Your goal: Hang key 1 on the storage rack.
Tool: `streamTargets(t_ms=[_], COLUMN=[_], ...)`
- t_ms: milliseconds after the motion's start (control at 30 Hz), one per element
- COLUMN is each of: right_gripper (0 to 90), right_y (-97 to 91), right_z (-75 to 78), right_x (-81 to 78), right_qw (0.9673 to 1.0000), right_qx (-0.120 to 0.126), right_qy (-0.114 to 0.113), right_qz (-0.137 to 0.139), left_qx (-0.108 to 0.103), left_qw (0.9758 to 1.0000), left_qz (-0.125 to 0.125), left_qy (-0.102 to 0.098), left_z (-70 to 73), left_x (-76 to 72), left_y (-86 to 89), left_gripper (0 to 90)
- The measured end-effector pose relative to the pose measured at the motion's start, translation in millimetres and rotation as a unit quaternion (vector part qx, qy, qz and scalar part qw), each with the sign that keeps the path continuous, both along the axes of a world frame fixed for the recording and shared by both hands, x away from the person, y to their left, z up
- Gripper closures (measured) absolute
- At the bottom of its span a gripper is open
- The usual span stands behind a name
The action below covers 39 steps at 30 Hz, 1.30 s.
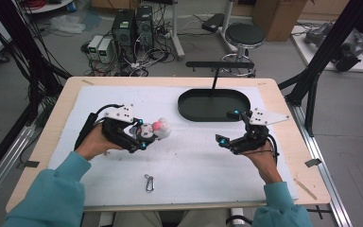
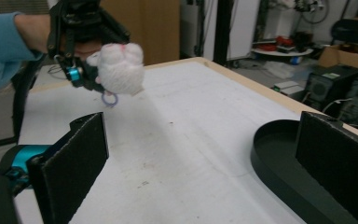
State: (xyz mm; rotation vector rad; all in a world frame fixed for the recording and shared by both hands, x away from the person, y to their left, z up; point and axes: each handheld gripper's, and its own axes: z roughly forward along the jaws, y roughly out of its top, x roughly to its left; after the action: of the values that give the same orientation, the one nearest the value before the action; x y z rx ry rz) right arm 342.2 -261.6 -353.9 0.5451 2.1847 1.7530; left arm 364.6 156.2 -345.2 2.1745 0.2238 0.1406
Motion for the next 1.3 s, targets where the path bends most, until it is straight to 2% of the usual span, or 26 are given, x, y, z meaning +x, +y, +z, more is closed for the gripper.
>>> streamTargets(t_ms=[33,167,233,267,467,600,800,833,867,933,967,1000,1100,1233,1300], right_gripper=[2.3,2.4,2.4,2.4,2.4,2.4,2.4,2.4,2.4,2.5,2.7,2.7,4.2,4.8,5.7], right_y=[3.7,8.9,15.8,15.8,36.7,43.5,60.3,60.3,65.2,67.5,72.6,72.6,82.5,89.6,90.9], right_z=[1.4,2.7,4.1,4.1,17.1,20.8,28.0,28.0,29.5,30.1,30.8,30.8,30.0,28.0,27.4], right_x=[2.2,6.1,12.1,12.1,24.7,28.9,38.5,38.5,40.2,41.8,42.2,42.2,43.0,42.5,43.6], right_qw=[0.9999,0.9997,0.9990,0.9990,0.9958,0.9944,0.9895,0.9895,0.9872,0.9867,0.9845,0.9845,0.9803,0.9772,0.9766], right_qx=[-0.003,-0.005,-0.022,-0.022,-0.042,-0.044,-0.049,-0.049,-0.055,-0.059,-0.065,-0.065,-0.077,-0.093,-0.092], right_qy=[0.002,0.003,0.009,0.009,0.008,0.010,0.019,0.019,0.027,0.022,0.029,0.029,0.026,0.033,0.030], right_qz=[0.011,0.022,0.038,0.038,0.081,0.096,0.135,0.135,0.147,0.150,0.160,0.160,0.180,0.188,0.192], left_qx=[0.002,0.001,0.001,0.000,-0.001,-0.002,-0.002,-0.002,-0.003,-0.004,-0.003,-0.003,-0.004,-0.002,-0.003], left_qw=[1.0000,0.9999,0.9998,0.9997,0.9994,0.9993,0.9988,0.9987,0.9986,0.9984,0.9982,0.9982,0.9980,0.9980,0.9980], left_qz=[-0.002,-0.014,-0.018,-0.021,-0.031,-0.037,-0.047,-0.049,-0.051,-0.053,-0.058,-0.058,-0.061,-0.061,-0.061], left_qy=[-0.002,-0.008,-0.010,-0.007,-0.012,-0.011,-0.014,-0.014,-0.015,-0.016,-0.017,-0.017,-0.020,-0.018,-0.020], left_z=[1.7,7.7,10.6,11.7,18.0,20.7,25.4,26.2,26.8,27.9,29.0,29.0,29.5,29.8,29.9], left_x=[0.6,3.5,4.7,5.4,10.3,12.4,14.7,14.9,15.2,14.8,14.5,14.5,13.9,13.2,13.2], left_y=[-2.2,-10.8,-14.9,-16.9,-28.7,-34.0,-42.7,-44.2,-45.4,-48.0,-49.8,-49.8,-51.3,-50.9,-51.1], left_gripper=[36.2,36.2,36.3,36.3,36.3,36.3,36.3,36.3,36.2,36.2,36.2,36.3,36.2,36.2,36.2])
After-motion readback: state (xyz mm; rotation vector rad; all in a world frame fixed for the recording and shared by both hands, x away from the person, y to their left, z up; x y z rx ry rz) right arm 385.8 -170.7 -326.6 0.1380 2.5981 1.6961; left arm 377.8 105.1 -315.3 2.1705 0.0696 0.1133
